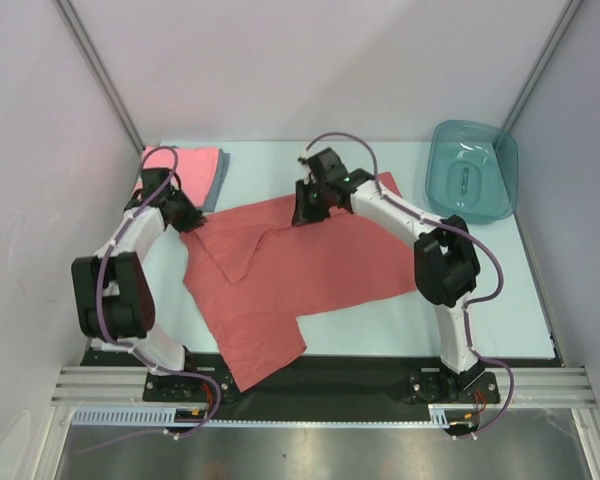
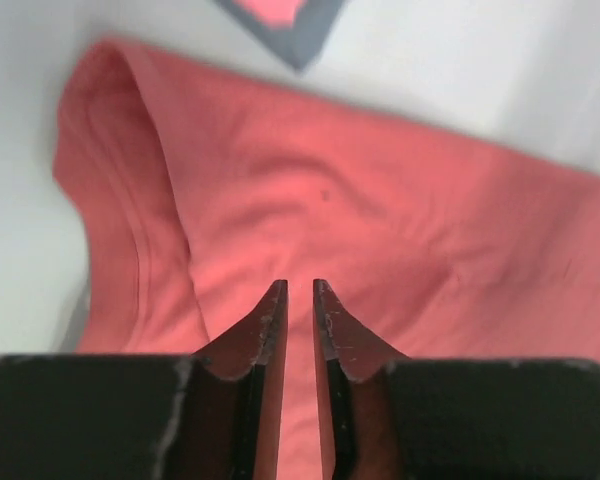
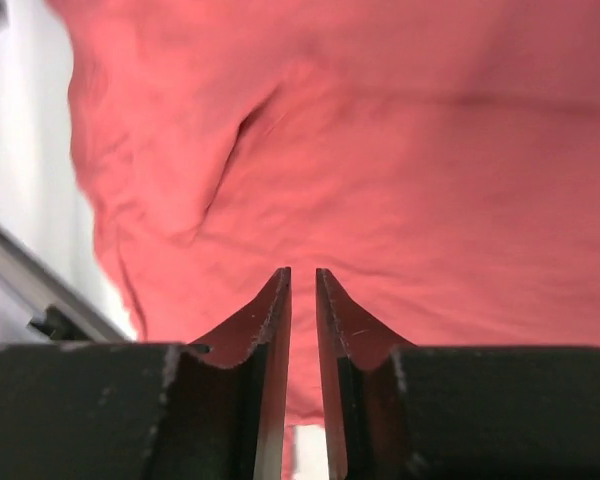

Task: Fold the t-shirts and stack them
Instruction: Fold the tshirt

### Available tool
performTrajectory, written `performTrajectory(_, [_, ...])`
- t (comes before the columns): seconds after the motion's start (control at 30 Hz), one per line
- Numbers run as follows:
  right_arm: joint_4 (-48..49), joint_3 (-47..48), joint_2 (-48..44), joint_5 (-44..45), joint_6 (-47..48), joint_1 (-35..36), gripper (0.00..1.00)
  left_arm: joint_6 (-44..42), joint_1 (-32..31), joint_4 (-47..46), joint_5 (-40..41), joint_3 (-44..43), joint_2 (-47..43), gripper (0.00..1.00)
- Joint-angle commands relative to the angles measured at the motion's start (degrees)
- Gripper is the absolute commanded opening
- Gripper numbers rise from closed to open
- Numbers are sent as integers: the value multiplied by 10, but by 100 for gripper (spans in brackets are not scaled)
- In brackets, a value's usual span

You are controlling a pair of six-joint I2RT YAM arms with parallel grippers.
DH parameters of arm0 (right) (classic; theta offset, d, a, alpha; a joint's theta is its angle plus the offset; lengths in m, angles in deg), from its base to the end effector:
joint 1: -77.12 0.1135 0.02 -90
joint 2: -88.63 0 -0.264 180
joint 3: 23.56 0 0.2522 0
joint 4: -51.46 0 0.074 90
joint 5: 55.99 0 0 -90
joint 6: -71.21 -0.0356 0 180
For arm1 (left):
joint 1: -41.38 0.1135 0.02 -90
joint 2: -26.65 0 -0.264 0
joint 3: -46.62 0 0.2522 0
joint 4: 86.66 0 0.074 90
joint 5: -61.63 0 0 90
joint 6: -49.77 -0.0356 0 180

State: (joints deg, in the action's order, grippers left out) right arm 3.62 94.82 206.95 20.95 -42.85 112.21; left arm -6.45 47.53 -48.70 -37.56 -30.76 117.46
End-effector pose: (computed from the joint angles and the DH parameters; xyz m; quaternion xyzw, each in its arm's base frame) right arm 0.3803 0.2770 0.2657 -0.1298 0.9186 0.2689 0.2588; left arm 0.3358 0.0305 0.2336 -0.2963 0.8932 -0.1521 0.3019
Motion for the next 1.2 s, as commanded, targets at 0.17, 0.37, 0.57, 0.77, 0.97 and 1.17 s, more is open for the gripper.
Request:
performTrajectory(0.17, [138, -50, 53, -105, -104, 22, 15, 2, 51, -58, -23, -138, 143, 17])
performTrajectory(0.37, [203, -43, 101, -130, -160, 29, 13, 12, 59, -66, -51, -179, 223, 15])
performTrajectory(0.57, [210, -12, 150, -151, -183, 35, 17, -3, 61, -43, -36, -162, 238, 14])
performTrajectory(0.77, [215, 17, 184, -164, -191, 43, 22, -20, 67, -22, -4, -146, 238, 13])
performTrajectory(0.97, [227, 37, 208, -176, -210, 48, 24, -32, 67, -19, 5, -146, 238, 12])
performTrajectory(1.17, [233, 50, 221, -181, -225, 49, 29, -40, 67, -19, 8, -141, 228, 12])
